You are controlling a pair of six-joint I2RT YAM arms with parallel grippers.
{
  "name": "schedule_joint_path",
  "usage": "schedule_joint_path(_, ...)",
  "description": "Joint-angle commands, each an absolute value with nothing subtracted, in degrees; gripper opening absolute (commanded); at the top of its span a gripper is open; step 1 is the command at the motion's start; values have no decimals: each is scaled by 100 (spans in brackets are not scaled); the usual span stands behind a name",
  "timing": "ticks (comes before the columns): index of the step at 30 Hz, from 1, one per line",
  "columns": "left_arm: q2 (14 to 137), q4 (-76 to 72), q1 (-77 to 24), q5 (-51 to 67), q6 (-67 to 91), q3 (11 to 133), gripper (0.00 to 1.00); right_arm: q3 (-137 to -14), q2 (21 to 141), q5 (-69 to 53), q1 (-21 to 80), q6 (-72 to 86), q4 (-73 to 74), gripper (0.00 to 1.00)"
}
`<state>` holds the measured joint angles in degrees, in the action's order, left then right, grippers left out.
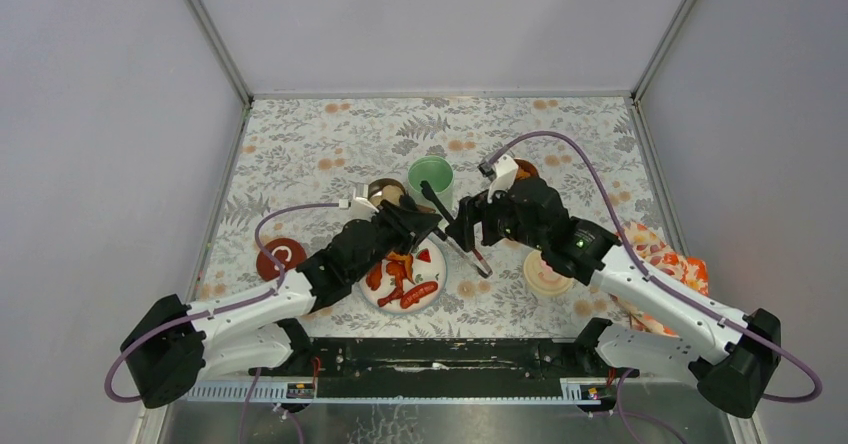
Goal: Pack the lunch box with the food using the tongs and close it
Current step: Move the packing box to the center of the board.
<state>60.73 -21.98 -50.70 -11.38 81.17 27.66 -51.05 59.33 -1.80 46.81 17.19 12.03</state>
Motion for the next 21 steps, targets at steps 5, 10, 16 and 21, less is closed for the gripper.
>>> schedule_joint_path(5,5956,-2449,-5068,-1413,9077,2569,0,-5539,6361,-65,5325,978,1655,92)
schedule_joint_path(10,5994,-2499,-5059,-1359,9246,2512,0,-5525,6546,468,5571,966,1725,90)
schedule_joint_path(16,6069,-2637,-5067,-1235,9372,2481,0,-5575,6697,470,5575,867,1699,78)
schedule_joint_path(21,6149,-2782,-5062,-1122,9493,2439,0,-5657,6869,416,5580,773,1600,66)
